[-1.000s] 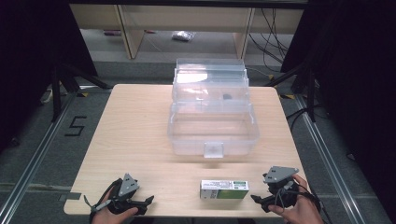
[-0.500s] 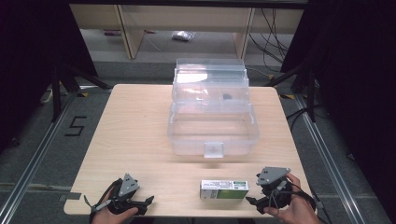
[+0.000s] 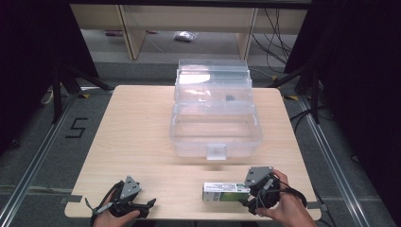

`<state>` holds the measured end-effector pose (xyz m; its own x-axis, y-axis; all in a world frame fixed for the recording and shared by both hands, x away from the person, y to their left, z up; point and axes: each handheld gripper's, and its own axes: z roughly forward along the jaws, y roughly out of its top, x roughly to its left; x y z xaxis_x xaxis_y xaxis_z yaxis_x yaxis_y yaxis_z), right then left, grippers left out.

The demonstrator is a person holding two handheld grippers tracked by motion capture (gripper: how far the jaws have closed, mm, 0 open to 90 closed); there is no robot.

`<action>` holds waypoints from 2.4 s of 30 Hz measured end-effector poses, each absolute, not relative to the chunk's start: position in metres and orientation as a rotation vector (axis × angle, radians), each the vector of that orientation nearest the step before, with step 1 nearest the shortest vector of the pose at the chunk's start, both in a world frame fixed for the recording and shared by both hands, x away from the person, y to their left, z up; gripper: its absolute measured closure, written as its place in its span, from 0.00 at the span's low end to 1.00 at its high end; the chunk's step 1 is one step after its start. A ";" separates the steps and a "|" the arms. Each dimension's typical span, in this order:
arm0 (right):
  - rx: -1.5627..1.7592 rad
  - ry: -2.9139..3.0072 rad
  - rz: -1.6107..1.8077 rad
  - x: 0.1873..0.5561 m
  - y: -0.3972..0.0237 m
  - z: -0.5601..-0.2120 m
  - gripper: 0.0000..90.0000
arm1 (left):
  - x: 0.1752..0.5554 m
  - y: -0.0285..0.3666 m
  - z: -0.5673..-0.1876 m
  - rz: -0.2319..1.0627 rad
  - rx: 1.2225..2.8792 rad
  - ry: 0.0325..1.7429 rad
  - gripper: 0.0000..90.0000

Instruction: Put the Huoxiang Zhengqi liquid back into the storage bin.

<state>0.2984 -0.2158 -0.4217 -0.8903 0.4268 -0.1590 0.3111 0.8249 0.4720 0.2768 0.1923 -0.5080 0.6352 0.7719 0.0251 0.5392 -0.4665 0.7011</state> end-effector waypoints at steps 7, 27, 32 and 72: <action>0.516 2.798 0.582 0.305 -0.197 -0.425 0.23 | 0.277 0.192 -0.508 0.449 2.184 1.019 0.19; 0.370 2.923 0.452 0.320 -0.162 -0.429 0.28 | 0.277 0.192 -0.508 0.448 2.182 1.018 0.19; 0.382 2.937 0.385 0.323 -0.157 -0.431 0.29 | 0.276 0.193 -0.507 0.440 2.186 1.011 0.19; 0.238 3.057 0.147 0.333 -0.136 -0.444 0.68 | 0.276 0.193 -0.507 0.442 2.186 1.012 0.19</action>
